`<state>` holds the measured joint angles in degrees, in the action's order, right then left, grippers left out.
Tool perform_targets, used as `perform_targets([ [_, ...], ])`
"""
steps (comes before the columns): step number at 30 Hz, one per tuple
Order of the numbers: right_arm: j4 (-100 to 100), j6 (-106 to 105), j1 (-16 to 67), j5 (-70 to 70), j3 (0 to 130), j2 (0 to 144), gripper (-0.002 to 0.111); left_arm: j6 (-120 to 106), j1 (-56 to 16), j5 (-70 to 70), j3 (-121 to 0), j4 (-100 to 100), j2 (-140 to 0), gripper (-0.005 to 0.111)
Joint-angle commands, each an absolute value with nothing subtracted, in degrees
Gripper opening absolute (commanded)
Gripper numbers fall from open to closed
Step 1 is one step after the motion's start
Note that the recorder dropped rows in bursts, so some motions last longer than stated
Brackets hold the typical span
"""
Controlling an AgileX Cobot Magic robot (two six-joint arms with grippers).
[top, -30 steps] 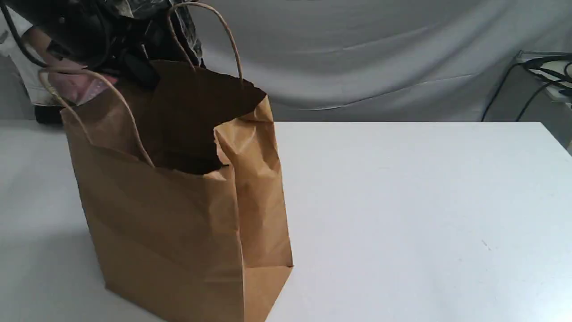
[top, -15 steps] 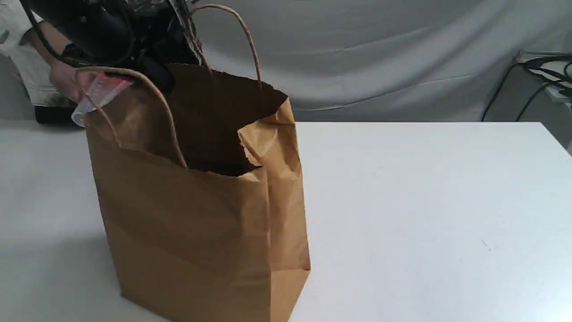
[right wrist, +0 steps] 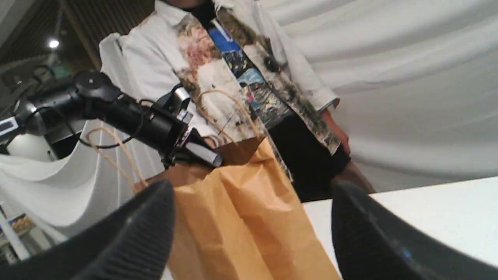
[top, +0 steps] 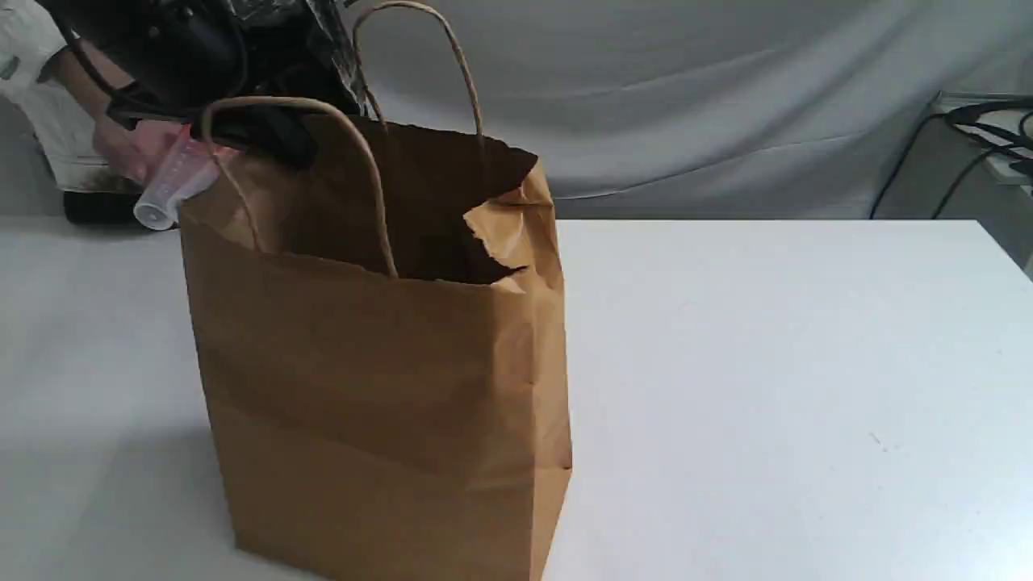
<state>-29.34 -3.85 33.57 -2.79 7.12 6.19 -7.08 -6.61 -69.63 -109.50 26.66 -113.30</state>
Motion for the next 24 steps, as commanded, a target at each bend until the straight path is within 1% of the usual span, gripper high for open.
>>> perform_targets([
  [1,-24.6,-4.7,37.6,-6.6,9.4,11.6,0.063,-6.2,-6.9,-70.0,-109.6,27.4,-113.4,0.0],
  [4,-17.7,-4.7,40.7,-9.7,14.1,17.7,0.063,-6.2,-6.9,-70.0,-109.6,27.3,-113.4,0.0],
  [7,-12.5,-4.9,42.0,-10.7,19.3,24.5,0.063,-6.2,-6.9,-70.0,-109.6,27.3,-113.4,0.0],
  [15,-4.0,-4.9,42.2,-9.2,31.6,44.0,0.063,-6.4,-6.9,-70.0,-109.6,26.6,-113.4,0.0],
  [24,0.9,-4.7,42.2,0.9,43.8,59.6,0.063,-9.5,-6.9,-70.0,-109.6,26.2,-113.4,0.0],
])
